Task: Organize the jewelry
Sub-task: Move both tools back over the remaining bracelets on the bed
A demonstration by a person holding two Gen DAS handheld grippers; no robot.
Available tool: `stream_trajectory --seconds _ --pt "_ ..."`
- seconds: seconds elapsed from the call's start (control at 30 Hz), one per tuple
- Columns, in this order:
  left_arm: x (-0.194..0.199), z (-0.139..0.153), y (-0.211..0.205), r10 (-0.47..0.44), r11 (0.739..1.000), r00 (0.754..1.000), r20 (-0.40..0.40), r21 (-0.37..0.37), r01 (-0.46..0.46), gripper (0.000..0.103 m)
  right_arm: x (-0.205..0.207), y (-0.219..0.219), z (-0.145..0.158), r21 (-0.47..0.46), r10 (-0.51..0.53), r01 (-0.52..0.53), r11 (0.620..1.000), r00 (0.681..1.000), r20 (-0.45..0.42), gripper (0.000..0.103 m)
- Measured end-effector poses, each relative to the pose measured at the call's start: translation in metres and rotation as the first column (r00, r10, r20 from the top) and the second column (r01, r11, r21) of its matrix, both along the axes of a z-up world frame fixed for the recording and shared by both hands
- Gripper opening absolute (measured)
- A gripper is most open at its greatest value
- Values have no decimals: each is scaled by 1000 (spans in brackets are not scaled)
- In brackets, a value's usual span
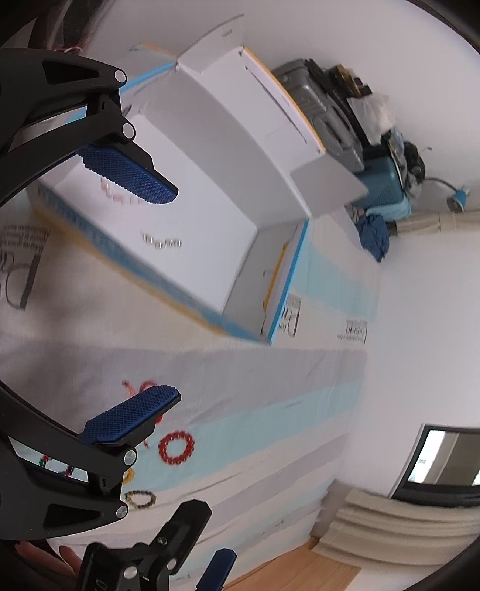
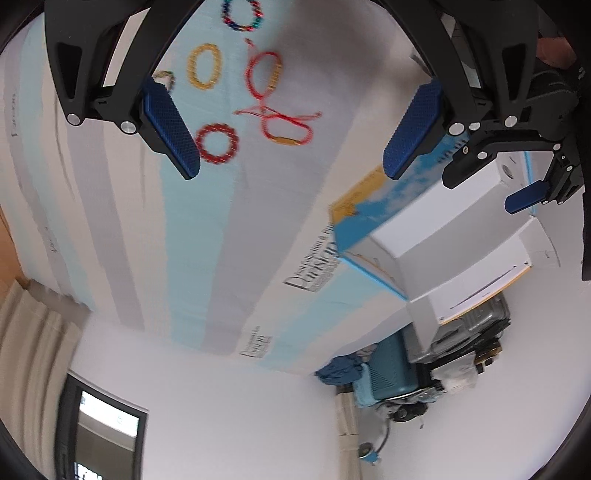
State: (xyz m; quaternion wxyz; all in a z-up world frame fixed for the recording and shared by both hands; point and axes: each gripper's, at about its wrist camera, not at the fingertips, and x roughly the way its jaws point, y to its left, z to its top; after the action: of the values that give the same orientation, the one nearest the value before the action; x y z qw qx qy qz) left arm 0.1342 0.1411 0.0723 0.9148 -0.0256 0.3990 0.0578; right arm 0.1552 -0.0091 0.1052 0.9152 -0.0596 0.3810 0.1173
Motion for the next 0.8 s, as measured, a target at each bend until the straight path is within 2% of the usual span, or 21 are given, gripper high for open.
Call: stream_trajectory --seconds 0.2,0.47,0.8 --pt "10 -18 -38 -60 998 998 -6 8 60 97 -7 -48 -15 -11 -58 58 998 998 -1 96" --pt "28 -55 -80 -122 992 992 -44 15 123 97 -10 -102 -56 -25 -120 119 993 992 -42 96" --pt "32 -103 -126 -206 978 975 -87 15 208 97 -21 -125 -112 -67 -134 128 989 987 -91 95"
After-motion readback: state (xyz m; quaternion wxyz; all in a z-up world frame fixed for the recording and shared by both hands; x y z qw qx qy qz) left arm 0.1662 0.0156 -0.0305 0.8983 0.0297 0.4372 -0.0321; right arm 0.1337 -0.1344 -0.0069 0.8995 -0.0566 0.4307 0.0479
